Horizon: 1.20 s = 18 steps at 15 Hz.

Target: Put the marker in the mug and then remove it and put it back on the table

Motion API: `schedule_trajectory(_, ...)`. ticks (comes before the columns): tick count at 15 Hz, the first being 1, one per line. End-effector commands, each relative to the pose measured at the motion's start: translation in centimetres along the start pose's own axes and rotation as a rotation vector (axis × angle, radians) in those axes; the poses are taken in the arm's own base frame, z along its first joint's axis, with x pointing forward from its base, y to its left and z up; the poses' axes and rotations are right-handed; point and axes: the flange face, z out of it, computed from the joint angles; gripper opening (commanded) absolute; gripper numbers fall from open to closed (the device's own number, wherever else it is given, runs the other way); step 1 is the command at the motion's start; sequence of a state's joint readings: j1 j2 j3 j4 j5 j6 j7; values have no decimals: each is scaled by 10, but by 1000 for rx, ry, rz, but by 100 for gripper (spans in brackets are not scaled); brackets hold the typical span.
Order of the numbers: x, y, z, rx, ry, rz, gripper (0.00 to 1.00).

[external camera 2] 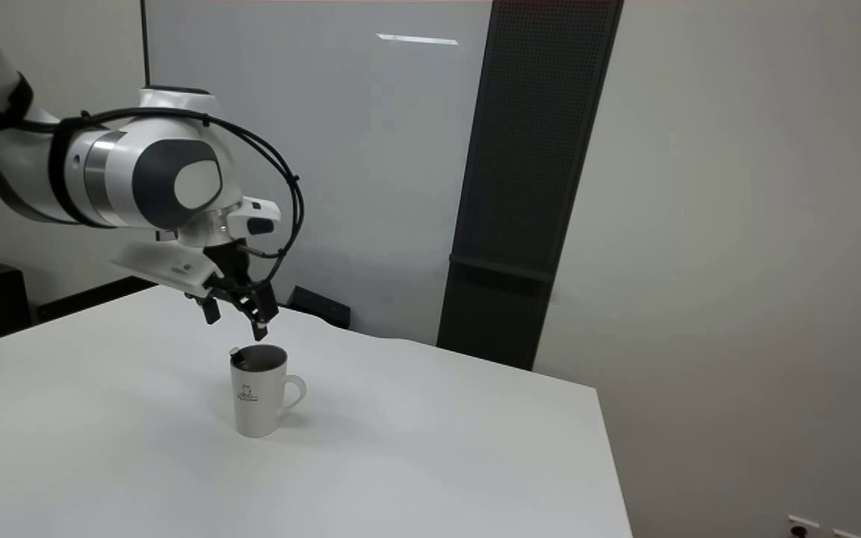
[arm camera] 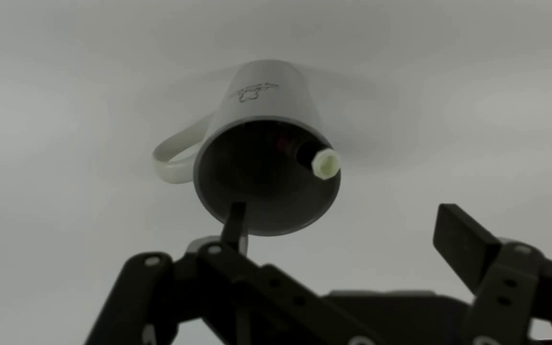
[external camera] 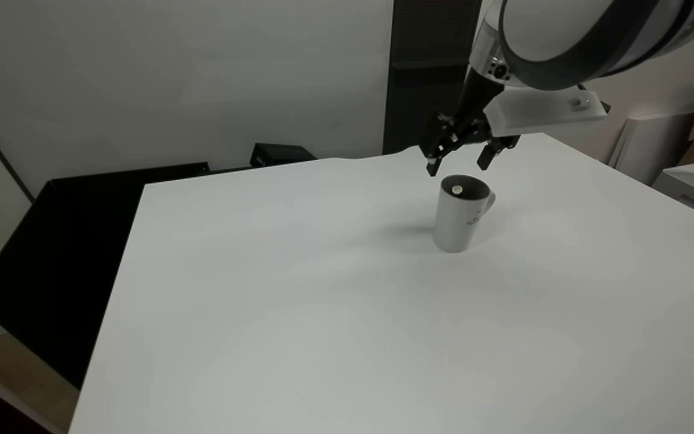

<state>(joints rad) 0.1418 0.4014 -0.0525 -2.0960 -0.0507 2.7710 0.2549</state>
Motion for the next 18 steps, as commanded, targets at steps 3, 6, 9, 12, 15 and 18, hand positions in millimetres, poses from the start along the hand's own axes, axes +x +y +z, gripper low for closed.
schedule_trajectory(3,-3,0,4,-34,30,-25,100)
schedule_trajectory(6,-4,1,8,-42,37,-36,100)
schedule_trajectory(9,-7,-1,10,-44,43,-36,100)
schedule_trajectory(12,-9,-3,12,-44,40,-38,100)
schedule_trajectory(15,-12,-5,13,-45,39,-41,100)
schedule_trajectory(18,-15,-5,15,-47,35,-39,100)
